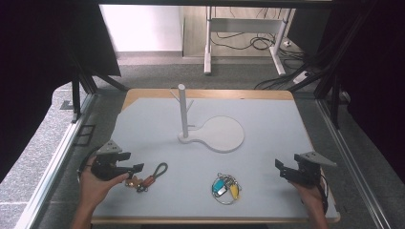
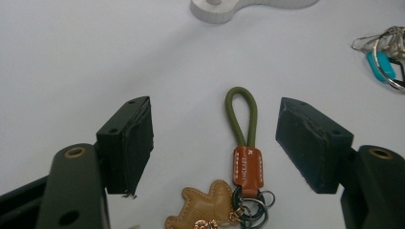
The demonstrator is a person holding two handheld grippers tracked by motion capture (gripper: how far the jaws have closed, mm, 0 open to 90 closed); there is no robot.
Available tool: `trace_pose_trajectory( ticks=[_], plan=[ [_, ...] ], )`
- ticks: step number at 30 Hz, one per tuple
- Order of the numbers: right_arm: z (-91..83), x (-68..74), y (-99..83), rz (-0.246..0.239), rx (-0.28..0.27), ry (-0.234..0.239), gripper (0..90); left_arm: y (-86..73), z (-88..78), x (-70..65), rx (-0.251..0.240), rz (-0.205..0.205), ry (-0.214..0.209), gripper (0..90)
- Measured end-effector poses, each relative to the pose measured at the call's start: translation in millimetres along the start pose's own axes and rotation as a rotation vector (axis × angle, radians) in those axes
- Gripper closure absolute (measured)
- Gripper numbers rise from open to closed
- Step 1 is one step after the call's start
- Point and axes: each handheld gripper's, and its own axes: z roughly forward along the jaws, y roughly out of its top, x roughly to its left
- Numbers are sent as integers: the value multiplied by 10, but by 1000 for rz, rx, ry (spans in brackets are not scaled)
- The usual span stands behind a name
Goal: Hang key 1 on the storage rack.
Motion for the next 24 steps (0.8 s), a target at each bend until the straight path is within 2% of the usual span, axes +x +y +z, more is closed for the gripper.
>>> trace_pose_trajectory(
  ticks=[3,5,7,9,10,12,14,16,18,21,24],
  plan=[
    [-15,-9,-12,-3,5,-9,184,80,-35,15,16,12,-45,306],
    [-24,-12,-15,2,7,-9,186,98,-44,17,19,7,-58,310],
    [-48,-15,-27,6,2,-12,190,113,-50,17,38,13,-80,322],
    [-75,-17,-41,12,0,-18,195,125,-31,12,76,29,-103,334],
    [-97,-23,-53,12,4,-23,199,143,5,-3,121,44,-107,346],
    [-108,-32,-58,12,2,-29,206,169,47,-14,161,58,-101,356],
    [-113,-36,-58,15,0,-32,208,183,70,-19,177,61,-101,378],
    [-109,-38,-60,16,1,-35,211,220,120,-33,217,71,-103,386],
    [-77,-26,-81,-1,17,-38,211,262,193,-50,257,85,-102,412],
    [-47,-16,-103,-10,32,-38,215,281,246,-66,277,89,-103,433],
    [-26,0,-118,-16,44,-39,218,296,359,-122,329,108,-109,449]
  ],
)
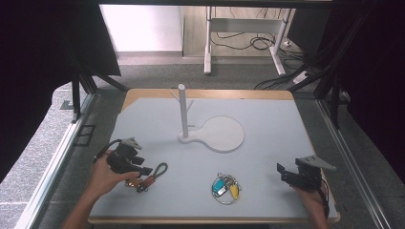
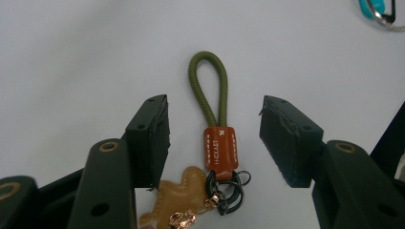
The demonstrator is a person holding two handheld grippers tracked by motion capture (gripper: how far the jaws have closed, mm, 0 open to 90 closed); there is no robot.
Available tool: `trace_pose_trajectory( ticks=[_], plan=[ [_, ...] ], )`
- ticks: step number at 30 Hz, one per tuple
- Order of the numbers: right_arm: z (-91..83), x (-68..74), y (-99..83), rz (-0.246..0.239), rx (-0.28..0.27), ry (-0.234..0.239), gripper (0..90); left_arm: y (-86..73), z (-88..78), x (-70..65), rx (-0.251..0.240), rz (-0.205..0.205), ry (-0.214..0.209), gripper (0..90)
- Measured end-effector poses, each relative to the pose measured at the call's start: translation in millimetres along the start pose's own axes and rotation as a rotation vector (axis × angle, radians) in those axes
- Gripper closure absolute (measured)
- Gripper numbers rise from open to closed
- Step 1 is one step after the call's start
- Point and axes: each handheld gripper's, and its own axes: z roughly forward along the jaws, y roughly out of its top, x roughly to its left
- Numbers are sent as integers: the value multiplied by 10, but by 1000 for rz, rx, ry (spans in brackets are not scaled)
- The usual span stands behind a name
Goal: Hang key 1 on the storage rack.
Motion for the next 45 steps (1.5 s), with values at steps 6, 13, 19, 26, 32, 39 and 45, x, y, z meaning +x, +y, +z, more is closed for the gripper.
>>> trace_pose_trajectory(
  ticks=[6,13,19,26,32,39,45],
  plan=[
    [26,80,0,-25,9,4,220,16,188,-52,119,12,28,509],
    [52,130,-1,-46,26,0,220,-35,294,-79,181,16,32,526],
    [51,147,-2,-53,30,0,221,-15,375,-100,221,36,38,533],
    [49,137,-7,-48,33,-9,224,17,467,-115,274,46,53,581],
    [57,141,-12,-52,37,-13,225,22,467,-106,277,41,72,661],
    [82,159,-27,-62,54,-22,225,15,452,-112,271,49,72,667],
    [86,147,-40,-57,53,-28,230,33,248,-82,191,33,58,667]
  ],
)
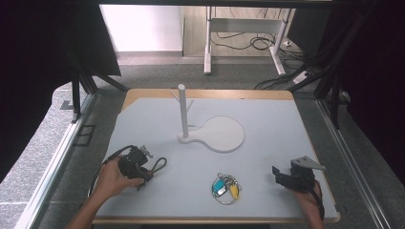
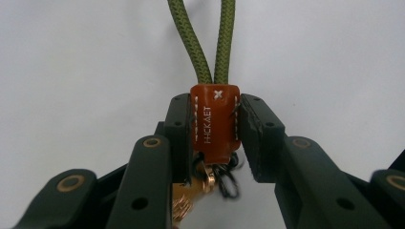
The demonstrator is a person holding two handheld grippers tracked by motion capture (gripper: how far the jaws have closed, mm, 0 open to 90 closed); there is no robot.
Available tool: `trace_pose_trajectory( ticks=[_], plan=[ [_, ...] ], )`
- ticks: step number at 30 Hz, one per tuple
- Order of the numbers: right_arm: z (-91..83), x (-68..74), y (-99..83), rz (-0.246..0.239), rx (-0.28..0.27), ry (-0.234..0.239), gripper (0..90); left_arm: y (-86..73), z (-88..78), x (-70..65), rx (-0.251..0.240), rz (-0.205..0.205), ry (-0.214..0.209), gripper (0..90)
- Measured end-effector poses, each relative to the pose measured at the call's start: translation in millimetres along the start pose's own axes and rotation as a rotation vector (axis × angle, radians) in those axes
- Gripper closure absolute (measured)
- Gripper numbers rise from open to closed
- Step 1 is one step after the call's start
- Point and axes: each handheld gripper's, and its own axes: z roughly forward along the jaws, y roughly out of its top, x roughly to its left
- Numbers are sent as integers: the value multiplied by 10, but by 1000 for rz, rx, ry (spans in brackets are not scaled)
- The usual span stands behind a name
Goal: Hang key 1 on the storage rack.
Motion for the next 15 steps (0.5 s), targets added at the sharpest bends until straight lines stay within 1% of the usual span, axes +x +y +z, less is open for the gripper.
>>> trace_pose_trajectory(
  ticks=[1,2,3,5,6,7,10,15],
  plan=[
    [0,0,0,0,0,0,230,4,-54,1,-20,1,2,667],
    [2,-5,-5,0,2,-1,231,23,-158,1,-54,6,2,667],
    [0,-6,-6,0,5,0,231,23,-158,1,-54,6,2,667],
    [3,-7,-10,0,4,0,232,55,-283,-11,-87,5,4,667],
    [2,-6,-11,1,5,0,232,66,-320,-13,-96,7,1,667],
    [3,-5,-13,2,5,0,232,95,-398,-12,-113,9,-8,667],
    [2,-12,-17,3,5,1,234,125,-474,1,-127,8,-26,667],
    [-1,-25,-23,7,3,-1,236,153,-535,27,-139,1,-31,667]
  ],
)
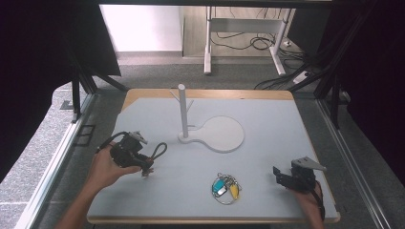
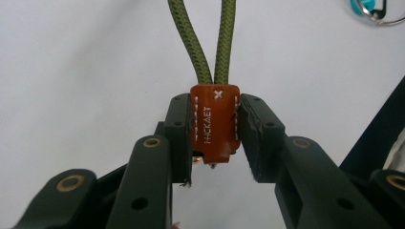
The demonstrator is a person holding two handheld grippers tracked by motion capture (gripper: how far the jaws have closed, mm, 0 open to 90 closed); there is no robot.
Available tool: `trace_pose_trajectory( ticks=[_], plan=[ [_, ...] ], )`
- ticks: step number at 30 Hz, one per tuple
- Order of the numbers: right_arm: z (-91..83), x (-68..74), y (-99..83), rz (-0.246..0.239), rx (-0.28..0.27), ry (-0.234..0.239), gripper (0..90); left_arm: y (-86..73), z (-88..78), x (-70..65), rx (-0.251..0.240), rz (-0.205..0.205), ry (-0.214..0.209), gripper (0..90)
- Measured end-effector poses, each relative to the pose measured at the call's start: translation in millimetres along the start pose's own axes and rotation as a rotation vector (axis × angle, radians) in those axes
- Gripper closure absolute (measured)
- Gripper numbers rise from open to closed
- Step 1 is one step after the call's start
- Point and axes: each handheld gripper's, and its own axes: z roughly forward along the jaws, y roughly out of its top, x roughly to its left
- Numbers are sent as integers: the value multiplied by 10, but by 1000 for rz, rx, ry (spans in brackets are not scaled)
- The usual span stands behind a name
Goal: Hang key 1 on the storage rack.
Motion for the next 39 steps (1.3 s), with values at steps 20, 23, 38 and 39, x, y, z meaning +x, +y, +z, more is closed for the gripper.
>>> trace_pose_trajectory(
  ticks=[20,23,38,39],
  plan=[
    [8,10,-15,-8,3,5,250,244,-340,188,-92,-28,-37,667],
    [7,19,-15,-8,-2,4,252,296,-403,227,-98,-39,-31,667],
    [-28,7,-6,0,-21,3,263,449,-541,313,-125,-52,-19,666],
    [-33,9,-1,-3,-23,3,263,478,-545,330,-126,-55,-17,667]
  ],
)
